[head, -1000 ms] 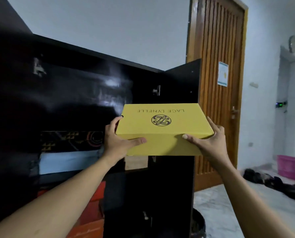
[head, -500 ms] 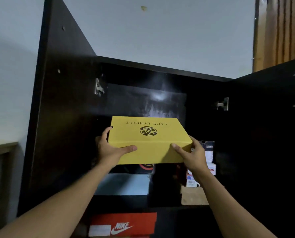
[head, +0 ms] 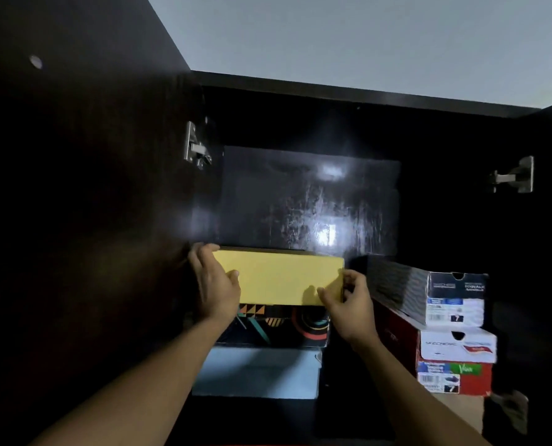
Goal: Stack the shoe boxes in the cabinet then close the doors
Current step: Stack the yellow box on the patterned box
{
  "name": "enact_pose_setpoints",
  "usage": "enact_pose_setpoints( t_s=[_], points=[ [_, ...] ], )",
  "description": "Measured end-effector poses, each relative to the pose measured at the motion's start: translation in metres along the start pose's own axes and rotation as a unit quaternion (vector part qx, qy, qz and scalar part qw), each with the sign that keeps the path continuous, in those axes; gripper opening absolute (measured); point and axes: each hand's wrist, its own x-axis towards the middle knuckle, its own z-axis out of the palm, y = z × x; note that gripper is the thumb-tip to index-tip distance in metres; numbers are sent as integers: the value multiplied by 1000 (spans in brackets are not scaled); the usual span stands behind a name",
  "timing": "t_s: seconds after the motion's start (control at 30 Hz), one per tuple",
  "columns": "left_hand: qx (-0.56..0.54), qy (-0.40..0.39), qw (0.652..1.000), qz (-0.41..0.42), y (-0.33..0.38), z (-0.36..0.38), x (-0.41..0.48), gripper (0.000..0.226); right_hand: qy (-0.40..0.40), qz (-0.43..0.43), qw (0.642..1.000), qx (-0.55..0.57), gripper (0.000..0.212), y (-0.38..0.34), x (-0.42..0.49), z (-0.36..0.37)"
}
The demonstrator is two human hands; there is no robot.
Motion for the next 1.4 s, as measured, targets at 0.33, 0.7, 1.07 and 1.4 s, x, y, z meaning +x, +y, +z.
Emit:
enact_pose_setpoints(
  t_s=[0.33, 0.7, 1.07, 1.4],
  points=[
    [238, -250, 939, 10, -50, 25, -11, 76, -145, 3, 979, -142, 93, 29, 17, 25],
    [213, -304, 928, -35, -47, 23, -10, 82, -184, 35, 972, -144, 97, 33, 30, 20],
    [102, -369, 924, -26, 59, -31, -61, 85, -126, 40, 979, -155, 95, -50, -52, -90],
    [-27, -461, 885, 59, 219, -63, -178, 79, 3, 80, 962, -260, 90, -140, -172, -283]
  ],
)
